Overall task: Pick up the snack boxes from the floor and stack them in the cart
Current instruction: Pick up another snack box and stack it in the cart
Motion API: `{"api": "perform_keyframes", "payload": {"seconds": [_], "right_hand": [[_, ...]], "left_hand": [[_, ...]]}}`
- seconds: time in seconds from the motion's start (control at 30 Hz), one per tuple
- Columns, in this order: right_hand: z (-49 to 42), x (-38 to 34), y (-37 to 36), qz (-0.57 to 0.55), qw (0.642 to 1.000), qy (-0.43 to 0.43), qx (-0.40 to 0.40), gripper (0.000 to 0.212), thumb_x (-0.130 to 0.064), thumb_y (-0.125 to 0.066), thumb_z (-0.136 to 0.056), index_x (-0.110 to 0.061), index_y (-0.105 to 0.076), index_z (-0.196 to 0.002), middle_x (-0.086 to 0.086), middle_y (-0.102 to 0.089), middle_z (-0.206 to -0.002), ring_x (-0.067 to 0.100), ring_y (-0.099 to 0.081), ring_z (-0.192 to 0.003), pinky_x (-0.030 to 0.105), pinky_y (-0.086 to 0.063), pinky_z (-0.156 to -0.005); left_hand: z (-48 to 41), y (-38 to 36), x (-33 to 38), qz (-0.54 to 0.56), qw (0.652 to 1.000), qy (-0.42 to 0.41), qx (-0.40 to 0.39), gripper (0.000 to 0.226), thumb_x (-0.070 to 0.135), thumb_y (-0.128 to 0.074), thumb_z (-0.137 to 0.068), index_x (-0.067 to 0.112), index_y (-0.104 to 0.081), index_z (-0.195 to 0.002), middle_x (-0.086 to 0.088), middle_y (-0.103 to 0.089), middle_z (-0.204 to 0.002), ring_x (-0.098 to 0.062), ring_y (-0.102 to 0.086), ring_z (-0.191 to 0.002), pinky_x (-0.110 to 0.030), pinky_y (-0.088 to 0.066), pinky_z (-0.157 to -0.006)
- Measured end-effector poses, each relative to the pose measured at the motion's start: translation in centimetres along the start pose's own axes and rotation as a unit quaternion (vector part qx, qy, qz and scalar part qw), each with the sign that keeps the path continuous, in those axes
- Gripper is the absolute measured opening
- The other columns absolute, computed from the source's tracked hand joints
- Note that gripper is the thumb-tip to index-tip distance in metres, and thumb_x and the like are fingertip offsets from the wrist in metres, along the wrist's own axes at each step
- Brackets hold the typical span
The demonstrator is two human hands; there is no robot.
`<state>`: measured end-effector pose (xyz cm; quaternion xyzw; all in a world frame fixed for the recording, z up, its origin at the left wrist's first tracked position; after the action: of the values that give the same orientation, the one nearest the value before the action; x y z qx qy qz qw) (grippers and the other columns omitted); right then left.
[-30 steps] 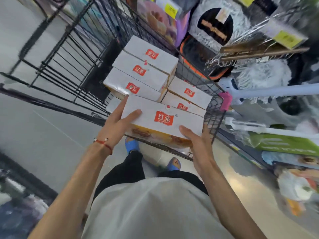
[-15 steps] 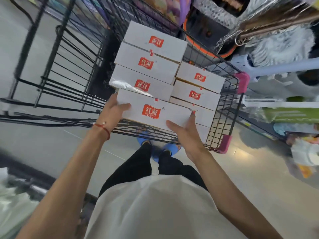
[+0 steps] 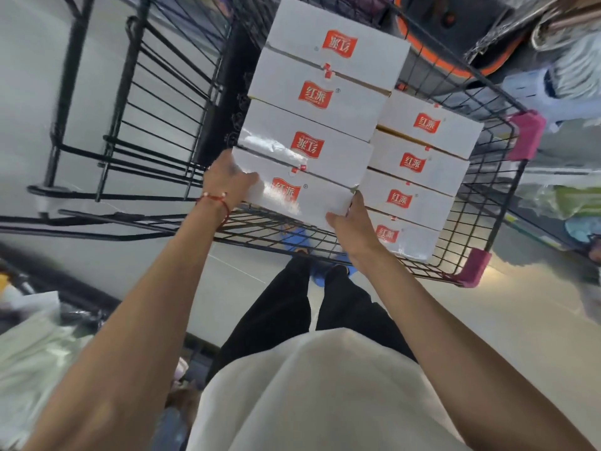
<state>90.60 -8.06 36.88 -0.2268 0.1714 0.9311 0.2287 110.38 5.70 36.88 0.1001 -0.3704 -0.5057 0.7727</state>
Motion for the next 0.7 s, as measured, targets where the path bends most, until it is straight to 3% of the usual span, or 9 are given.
{"api": "perform_keyframes", "payload": {"seconds": [0.17, 0.23, 0.3, 0.4, 0.47, 0.5, 0.53, 0.63, 0.7], "right_hand": [[0.2, 0.1, -0.2, -0.018, 1.000, 0.008, 0.020, 0.069, 0.003, -0.055, -0.101, -0.025, -0.028, -0.158, 0.000, -0.049, -0.150, 0.015, -0.045, -0.134, 0.041, -0.035, -0.120], [0.3, 0.1, -0.2, -0.025, 0.999, 0.007, 0.022, 0.068, 0.002, -0.056, -0.101, -0.025, -0.029, -0.157, 0.001, -0.049, -0.150, 0.017, -0.045, -0.139, 0.042, -0.035, -0.120], [0.4, 0.1, 0.0, -0.029, 0.999, 0.007, 0.018, 0.065, 0.001, -0.057, -0.101, -0.024, -0.032, -0.155, 0.000, -0.051, -0.146, 0.016, -0.047, -0.135, 0.041, -0.038, -0.118], [0.8, -0.1, 1.0, -0.039, 0.999, 0.018, 0.019, 0.055, -0.002, -0.056, -0.102, -0.019, -0.040, -0.152, -0.002, -0.055, -0.137, 0.012, -0.053, -0.122, 0.026, -0.045, -0.110], [1.3, -0.4, 2.1, -0.052, 0.998, 0.031, 0.033, 0.047, -0.003, -0.055, -0.103, -0.018, -0.047, -0.147, -0.001, -0.057, -0.137, 0.009, -0.056, -0.112, 0.005, -0.049, -0.087], [1.7, -0.5, 2.7, -0.065, 0.996, 0.036, 0.043, 0.043, -0.004, -0.056, -0.103, -0.020, -0.051, -0.143, -0.002, -0.058, -0.135, 0.010, -0.057, -0.112, 0.002, -0.048, -0.075], [2.1, -0.6, 3.3, -0.083, 0.994, 0.043, 0.054, 0.039, -0.004, -0.056, -0.102, -0.023, -0.055, -0.136, -0.003, -0.059, -0.133, 0.013, -0.058, -0.116, 0.004, -0.049, -0.074], [3.5, -0.4, 5.2, -0.136, 0.985, 0.067, 0.076, 0.027, -0.010, -0.061, -0.100, -0.031, -0.062, -0.117, -0.003, -0.066, -0.128, 0.021, -0.061, -0.125, 0.035, -0.051, -0.107], [4.9, 0.1, 6.5, -0.178, 0.977, 0.083, 0.083, 0.025, -0.011, -0.060, -0.100, -0.030, -0.064, -0.116, 0.003, -0.068, -0.131, 0.026, -0.062, -0.126, 0.045, -0.046, -0.114]], "left_hand": [[-0.8, -0.3, -0.3, 0.012, 1.000, -0.008, 0.001, 0.042, 0.021, -0.071, -0.087, 0.001, -0.055, -0.121, -0.028, -0.060, -0.118, -0.043, -0.057, -0.116, -0.048, -0.049, -0.097], [-0.7, -0.4, -0.4, 0.020, 1.000, -0.021, 0.004, 0.043, 0.020, -0.069, -0.087, 0.009, -0.055, -0.126, -0.016, -0.060, -0.109, -0.037, -0.058, -0.114, -0.043, -0.050, -0.097], [-0.7, -0.6, -0.6, 0.029, 0.999, -0.032, 0.014, 0.048, 0.021, -0.067, -0.086, 0.016, -0.054, -0.132, -0.005, -0.061, -0.115, -0.031, -0.058, -0.116, -0.038, -0.050, -0.096], [-0.2, -0.9, -0.9, 0.055, 0.997, -0.042, 0.030, 0.071, 0.024, -0.070, -0.090, 0.020, -0.037, -0.153, -0.006, -0.048, -0.151, -0.027, -0.044, -0.139, -0.043, -0.041, -0.113], [0.6, -0.8, -1.1, 0.079, 0.994, -0.046, 0.052, 0.078, 0.024, -0.070, -0.091, 0.020, -0.028, -0.158, -0.004, -0.036, -0.160, -0.024, -0.034, -0.147, -0.044, -0.032, -0.119], [1.1, -0.6, -1.2, 0.092, 0.992, -0.048, 0.067, 0.078, 0.023, -0.069, -0.092, 0.020, -0.028, -0.158, -0.003, -0.035, -0.160, -0.023, -0.033, -0.147, -0.043, -0.031, -0.120], [1.8, -0.5, -1.1, 0.102, 0.990, -0.053, 0.087, 0.076, 0.021, -0.068, -0.092, 0.020, -0.029, -0.157, -0.002, -0.035, -0.160, -0.022, -0.033, -0.147, -0.039, -0.031, -0.120], [4.6, -0.3, -0.2, 0.110, 0.983, -0.074, 0.124, 0.065, 0.015, -0.064, -0.095, 0.016, -0.037, -0.154, 0.002, -0.043, -0.152, -0.013, -0.042, -0.137, -0.017, -0.032, -0.106], [6.6, -0.6, 0.7, 0.127, 0.980, -0.096, 0.116, 0.058, 0.013, -0.063, -0.096, 0.015, -0.043, -0.150, 0.001, -0.048, -0.146, -0.009, -0.045, -0.126, -0.014, -0.036, -0.098]]}}
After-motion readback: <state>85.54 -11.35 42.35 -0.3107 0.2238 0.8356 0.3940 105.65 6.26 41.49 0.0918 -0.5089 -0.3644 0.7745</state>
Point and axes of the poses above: each hand's wrist, its own z-axis away from the middle knuckle, its own y-axis out of the back of the hand, x = y × z, the point moved 5 cm from there along -z, towards the middle knuckle
